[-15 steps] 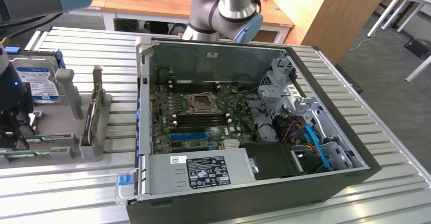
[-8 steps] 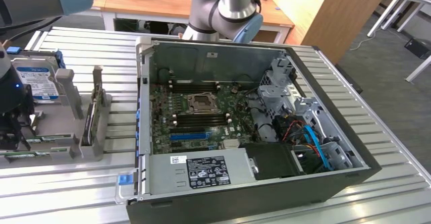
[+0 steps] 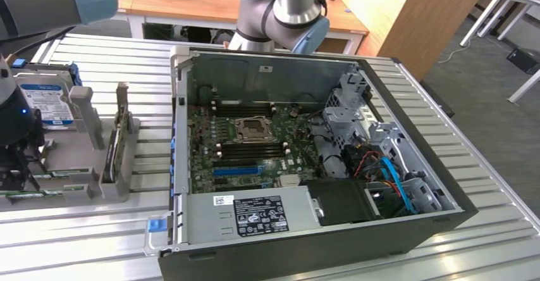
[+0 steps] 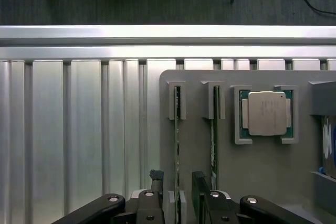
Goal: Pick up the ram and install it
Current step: 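Pick up the ram and move it above insertion slot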
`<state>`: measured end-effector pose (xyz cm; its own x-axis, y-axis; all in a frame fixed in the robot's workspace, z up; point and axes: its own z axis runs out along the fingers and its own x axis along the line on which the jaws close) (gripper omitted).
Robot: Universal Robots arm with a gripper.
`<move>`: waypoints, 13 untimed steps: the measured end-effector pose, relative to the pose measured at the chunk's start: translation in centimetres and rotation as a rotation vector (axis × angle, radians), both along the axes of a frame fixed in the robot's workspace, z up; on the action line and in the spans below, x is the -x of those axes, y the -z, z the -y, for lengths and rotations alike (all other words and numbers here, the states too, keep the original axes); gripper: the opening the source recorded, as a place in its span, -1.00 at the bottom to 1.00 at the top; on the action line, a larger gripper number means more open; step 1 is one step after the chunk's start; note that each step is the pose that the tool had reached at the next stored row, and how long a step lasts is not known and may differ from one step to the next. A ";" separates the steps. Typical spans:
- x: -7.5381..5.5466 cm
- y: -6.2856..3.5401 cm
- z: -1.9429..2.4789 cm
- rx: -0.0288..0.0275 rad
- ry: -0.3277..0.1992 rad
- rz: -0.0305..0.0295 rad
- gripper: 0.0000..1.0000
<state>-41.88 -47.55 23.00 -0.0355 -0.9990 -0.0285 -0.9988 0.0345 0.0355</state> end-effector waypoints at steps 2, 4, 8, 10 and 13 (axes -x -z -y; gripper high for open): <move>0.0 0.15 0.00 0.0000 0.000 -0.0001 -0.29; 0.0 0.29 0.00 0.0000 0.000 -0.0001 -0.29; 0.0 0.56 0.00 0.0000 0.000 0.0000 -0.29; 0.0 0.71 0.00 0.0000 0.000 0.0000 -0.29; 0.0 0.92 0.00 0.0000 0.000 0.0000 -0.29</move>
<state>-41.88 -47.55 22.09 -0.0355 -0.9990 -0.0284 -0.9988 0.0344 0.0355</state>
